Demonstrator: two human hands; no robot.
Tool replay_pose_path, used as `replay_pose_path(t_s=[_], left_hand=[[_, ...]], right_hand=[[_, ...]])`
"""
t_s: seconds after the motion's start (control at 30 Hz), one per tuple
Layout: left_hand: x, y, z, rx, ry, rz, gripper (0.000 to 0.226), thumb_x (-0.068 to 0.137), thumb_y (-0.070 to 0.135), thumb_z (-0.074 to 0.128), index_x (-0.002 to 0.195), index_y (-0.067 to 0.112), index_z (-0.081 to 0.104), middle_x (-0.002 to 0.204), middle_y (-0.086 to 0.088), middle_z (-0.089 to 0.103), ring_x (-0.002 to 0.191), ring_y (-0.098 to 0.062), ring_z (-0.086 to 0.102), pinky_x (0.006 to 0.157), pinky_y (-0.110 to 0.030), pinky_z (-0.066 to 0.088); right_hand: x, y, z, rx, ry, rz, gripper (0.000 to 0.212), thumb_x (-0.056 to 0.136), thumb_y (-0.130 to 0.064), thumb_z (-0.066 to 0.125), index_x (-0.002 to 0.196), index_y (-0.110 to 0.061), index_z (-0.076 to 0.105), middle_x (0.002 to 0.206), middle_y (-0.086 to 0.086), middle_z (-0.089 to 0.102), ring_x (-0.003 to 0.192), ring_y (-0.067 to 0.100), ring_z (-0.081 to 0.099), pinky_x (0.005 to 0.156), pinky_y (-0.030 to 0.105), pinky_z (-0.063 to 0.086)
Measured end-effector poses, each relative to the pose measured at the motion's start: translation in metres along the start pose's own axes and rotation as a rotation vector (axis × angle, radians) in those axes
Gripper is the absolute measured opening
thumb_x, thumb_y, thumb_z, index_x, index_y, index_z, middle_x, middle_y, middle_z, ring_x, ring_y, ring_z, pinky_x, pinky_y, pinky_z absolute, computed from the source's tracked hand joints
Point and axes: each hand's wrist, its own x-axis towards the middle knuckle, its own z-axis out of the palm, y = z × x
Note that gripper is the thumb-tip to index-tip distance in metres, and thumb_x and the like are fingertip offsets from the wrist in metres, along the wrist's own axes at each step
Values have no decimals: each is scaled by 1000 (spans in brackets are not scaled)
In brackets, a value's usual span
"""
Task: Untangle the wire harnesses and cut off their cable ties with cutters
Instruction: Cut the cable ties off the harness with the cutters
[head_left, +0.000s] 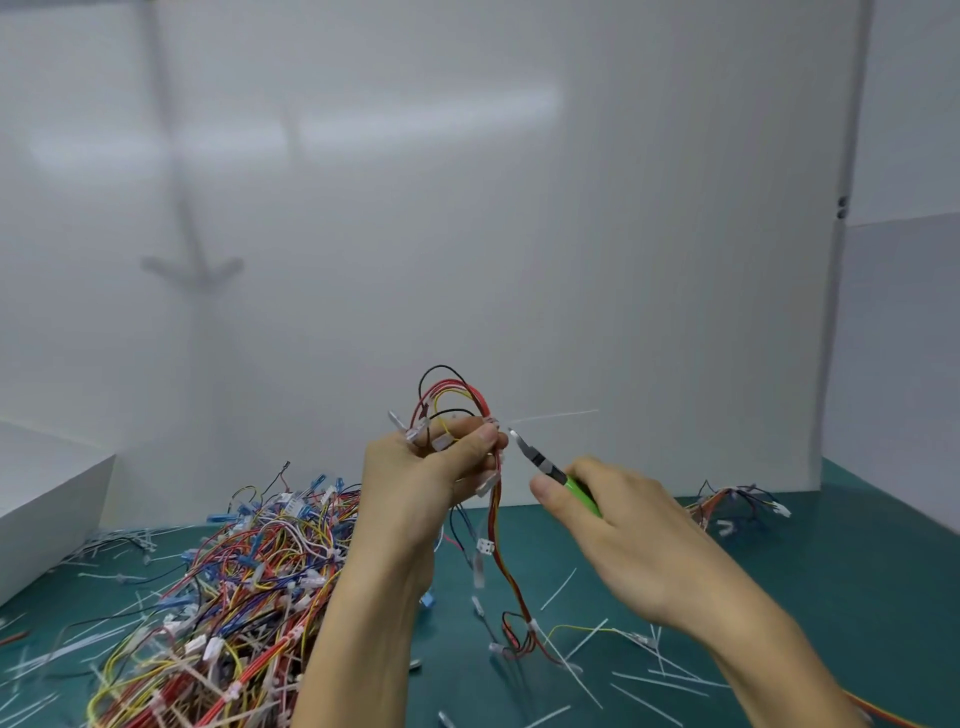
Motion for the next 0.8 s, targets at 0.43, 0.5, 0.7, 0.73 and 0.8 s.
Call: replay_pose_path(t_s=[0.43,0.5,0.7,0.73,0.8], left_hand=[[-5,4,5,22,4,62,5,78,6,77,83,6,77,79,-15,76,66,-17,72,61,-19,56],[-6,4,5,20,9,67,5,77,6,78,81,7,78,80,-16,76,67,-19,72,62,-20,56],[-7,5,7,27,10,82,6,76,7,78,82,8,77,80,-15,76,70,-21,73,64,-21,58],[-8,6,8,32,10,86,6,76,7,78,82,9,77,80,-14,76,70,-21,73,64,-21,58],[-9,6,8,31,7,94,6,76,7,78,82,9,77,80,-15,76,69,-20,73,63,-20,57]], right_hand=[[-2,-7,1,43,86,-47,51,94,-64,35,72,-19,43,62,-4,43,57,14,37,53,30,29],[-2,-8,0,44,84,-45,50,94,-64,35,72,-19,43,62,-4,44,57,14,38,53,30,29],[-3,-9,-2,17,85,-49,48,95,-62,34,71,-21,42,63,-3,44,58,15,38,53,30,29],[-3,-10,-3,15,86,-50,48,95,-62,34,71,-21,42,63,-3,44,58,14,38,52,29,28],[-3,-10,-3,17,85,-50,48,95,-62,34,71,-22,41,62,-3,44,56,13,38,51,28,27]])
